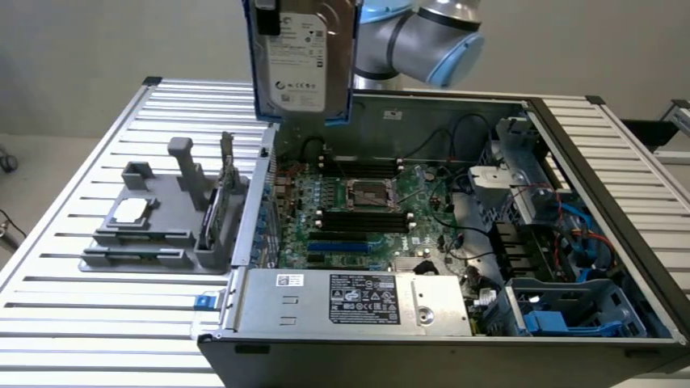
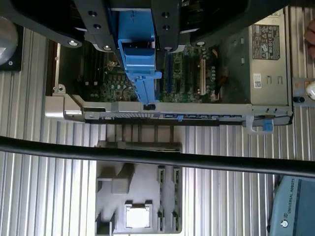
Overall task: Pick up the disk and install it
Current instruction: 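Pick up the disk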
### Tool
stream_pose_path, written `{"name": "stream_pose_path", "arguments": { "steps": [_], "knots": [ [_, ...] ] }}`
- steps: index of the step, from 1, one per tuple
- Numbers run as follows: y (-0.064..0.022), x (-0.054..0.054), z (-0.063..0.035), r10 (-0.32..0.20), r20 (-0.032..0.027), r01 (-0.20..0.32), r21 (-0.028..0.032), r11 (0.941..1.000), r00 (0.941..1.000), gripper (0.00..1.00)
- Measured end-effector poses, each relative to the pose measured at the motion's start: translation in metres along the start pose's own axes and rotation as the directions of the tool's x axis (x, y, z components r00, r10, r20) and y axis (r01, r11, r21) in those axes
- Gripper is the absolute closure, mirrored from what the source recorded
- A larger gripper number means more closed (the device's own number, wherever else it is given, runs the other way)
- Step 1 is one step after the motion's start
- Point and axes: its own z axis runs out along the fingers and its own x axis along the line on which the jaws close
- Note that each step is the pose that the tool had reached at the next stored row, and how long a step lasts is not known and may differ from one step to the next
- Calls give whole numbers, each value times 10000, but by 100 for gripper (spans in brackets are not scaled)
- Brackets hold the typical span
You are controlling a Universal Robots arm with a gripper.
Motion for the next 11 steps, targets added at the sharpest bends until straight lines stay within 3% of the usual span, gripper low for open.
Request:
{"name": "stream_pose_path", "arguments": {
  "steps": [4, 7, 11],
  "knots": [
    [-183, 44, -3, -2, -1, 2, -40, 10000, 10000, 67],
    [-308, 81, -4, -5, 0, 5, -112, 9999, 10000, 67],
    [-398, 165, -1, -8, 9, 8, -187, 9998, 10000, 67]
  ]
}}
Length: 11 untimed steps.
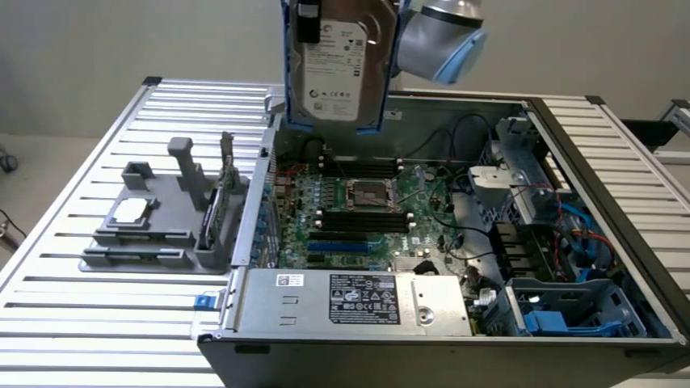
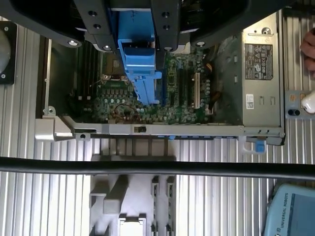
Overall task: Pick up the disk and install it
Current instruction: 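Pick up the disk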
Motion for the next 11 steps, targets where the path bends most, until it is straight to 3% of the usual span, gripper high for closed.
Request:
{"name": "stream_pose_path", "arguments": {
  "steps": [11],
  "knots": [
    [-317, 215, -2, -5, 3, 5, -117, 9999, 10000, 67]
  ]
}}
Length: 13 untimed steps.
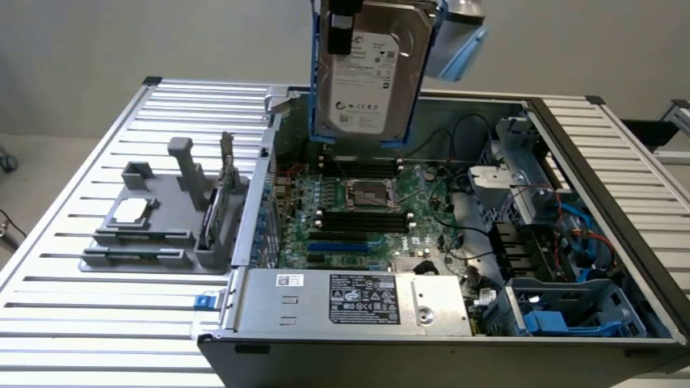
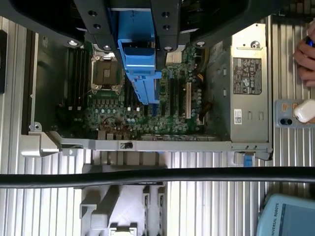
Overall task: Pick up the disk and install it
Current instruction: 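Pick up the disk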
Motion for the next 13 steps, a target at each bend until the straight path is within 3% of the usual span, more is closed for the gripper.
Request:
{"name": "stream_pose_path", "arguments": {
  "steps": [9, 13],
  "knots": [
    [-300, 151, -8, -9, 4, 9, -143, 9999, 10000, 67],
    [-398, 216, -10, -15, 17, 16, -260, 9997, 10000, 67]
  ]
}}
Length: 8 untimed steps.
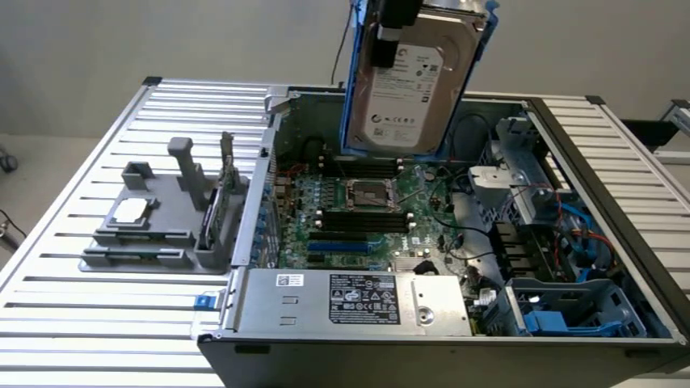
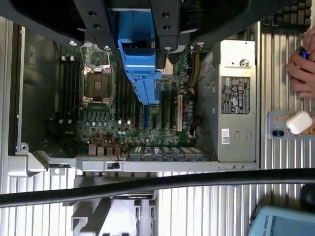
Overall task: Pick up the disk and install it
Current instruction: 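Pick up the disk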
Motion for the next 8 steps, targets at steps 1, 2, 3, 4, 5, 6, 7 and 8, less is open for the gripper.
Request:
{"name": "stream_pose_path", "arguments": {
  "steps": [1, 2, 3, 4, 5, 6, 7, 8],
  "knots": [
    [-20, 17, 0, 0, 6, 0, -31, 10000, 10000, 67],
    [-40, 35, -1, -2, 13, 2, -63, 10000, 10000, 67],
    [-60, 52, -2, -5, 20, 5, -94, 10000, 10000, 67],
    [-78, 69, -2, -6, 26, 7, -125, 9999, 10000, 67],
    [-98, 87, -3, -8, 32, 9, -155, 9999, 10000, 67],
    [-118, 104, -3, -9, 41, 10, -185, 9998, 10000, 67],
    [-140, 120, -5, -11, 54, 12, -213, 9998, 10000, 67],
    [-159, 130, -6, -14, 75, 16, -232, 9997, 10000, 67]
  ]
}}
